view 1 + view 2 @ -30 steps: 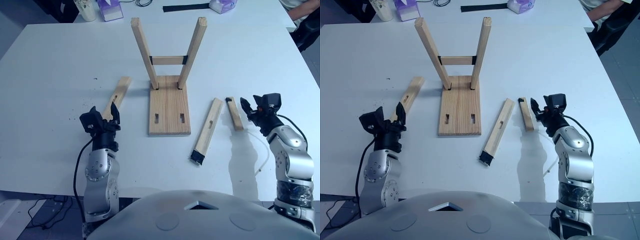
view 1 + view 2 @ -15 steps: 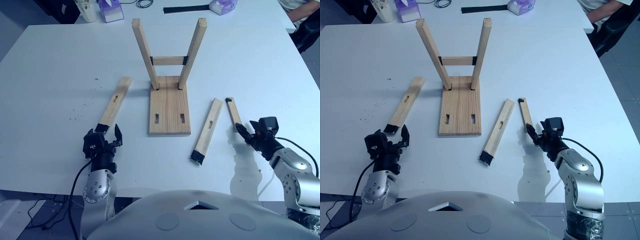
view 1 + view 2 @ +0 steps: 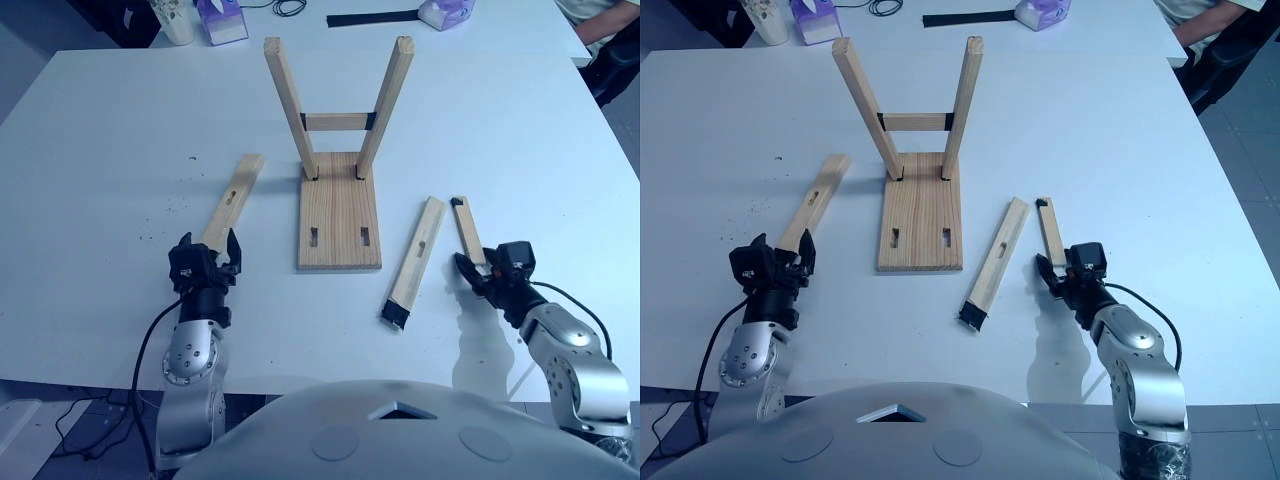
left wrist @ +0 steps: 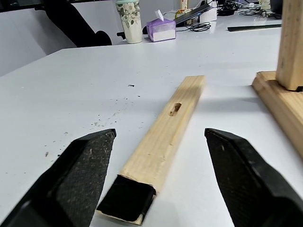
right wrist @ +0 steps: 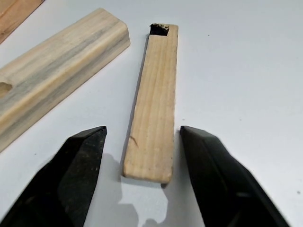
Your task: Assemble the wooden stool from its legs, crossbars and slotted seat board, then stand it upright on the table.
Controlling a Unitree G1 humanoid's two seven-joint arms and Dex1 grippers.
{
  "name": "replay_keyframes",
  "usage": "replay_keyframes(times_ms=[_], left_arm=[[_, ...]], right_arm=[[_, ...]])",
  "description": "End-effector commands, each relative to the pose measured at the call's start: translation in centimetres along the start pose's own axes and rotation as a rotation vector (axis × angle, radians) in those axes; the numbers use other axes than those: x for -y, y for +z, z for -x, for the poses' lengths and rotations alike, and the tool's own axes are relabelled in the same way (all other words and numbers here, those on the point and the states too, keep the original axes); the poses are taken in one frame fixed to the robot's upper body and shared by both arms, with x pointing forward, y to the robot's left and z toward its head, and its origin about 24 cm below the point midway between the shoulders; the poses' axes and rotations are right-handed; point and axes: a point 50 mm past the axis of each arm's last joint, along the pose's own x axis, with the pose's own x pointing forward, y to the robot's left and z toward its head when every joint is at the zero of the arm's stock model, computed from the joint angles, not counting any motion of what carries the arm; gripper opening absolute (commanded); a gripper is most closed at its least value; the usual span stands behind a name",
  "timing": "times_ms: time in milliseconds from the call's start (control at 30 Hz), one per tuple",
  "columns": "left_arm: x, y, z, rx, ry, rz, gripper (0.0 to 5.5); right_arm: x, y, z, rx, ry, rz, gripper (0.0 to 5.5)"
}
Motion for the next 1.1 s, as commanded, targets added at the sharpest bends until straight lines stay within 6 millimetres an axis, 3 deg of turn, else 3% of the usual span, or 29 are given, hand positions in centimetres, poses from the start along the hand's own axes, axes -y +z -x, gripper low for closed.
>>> replay_keyframes(times_ms=[33, 233, 300, 367, 467, 533, 600, 667, 767, 900, 1000, 1100], left_arm=[[0.1, 0.1, -0.8, 0.007, -0.013, -0.010, 3.46], [0.5, 0.3, -1.6, 0.032, -0.023, 0.001, 3.46], [0.5, 0.6, -2.1, 0.044, -0.027, 0.003, 3.46], [0.5, 1.4, -2.9, 0.063, -0.040, 0.022, 3.46], [1.4, 5.3, -5.5, 0.154, -0.153, 0.215, 3.46], [1.1, 10.3, -7.2, 0.313, -0.234, 0.408, 3.46], [-1.5, 15.4, -8.7, 0.494, -0.203, 0.599, 3.46], [-3.4, 18.9, -9.8, 0.592, -0.225, 0.752, 3.46], [-2.4, 22.6, -10.8, 0.603, -0.442, 0.938, 3.46], [1.7, 25.3, -10.2, 0.558, -0.848, 0.893, 3.46], [3.0, 25.9, -9.3, 0.546, -1.064, 0.859, 3.46], [3.0, 25.9, -8.8, 0.537, -1.184, 0.806, 3.46]], right_arm=[[0.5, -2.0, 0.2, -0.067, -0.026, 0.008, 2.47], [0.9, -1.9, -0.4, -0.040, -0.039, -0.007, 1.61], [1.1, -1.1, -0.7, 0.001, -0.025, -0.022, 1.31], [1.9, 1.1, -1.5, 0.096, -0.025, -0.045, 1.30], [5.1, 9.7, -5.3, 0.396, -0.066, -0.194, 1.30], [6.4, 17.0, -6.6, 0.633, -0.008, -0.367, 1.30], [5.6, 22.3, -6.1, 0.794, 0.200, -0.517, 1.30], [3.4, 24.8, -5.2, 0.872, 0.449, -0.566, 1.30], [-0.6, 26.4, -4.3, 0.913, 0.753, -0.581, 1.30], [-4.3, 27.2, -2.2, 0.904, 1.061, -0.447, 1.30], [-5.6, 26.9, -0.5, 0.875, 1.250, -0.296, 1.30], [-5.7, 26.7, 0.6, 0.859, 1.333, -0.180, 1.30]])
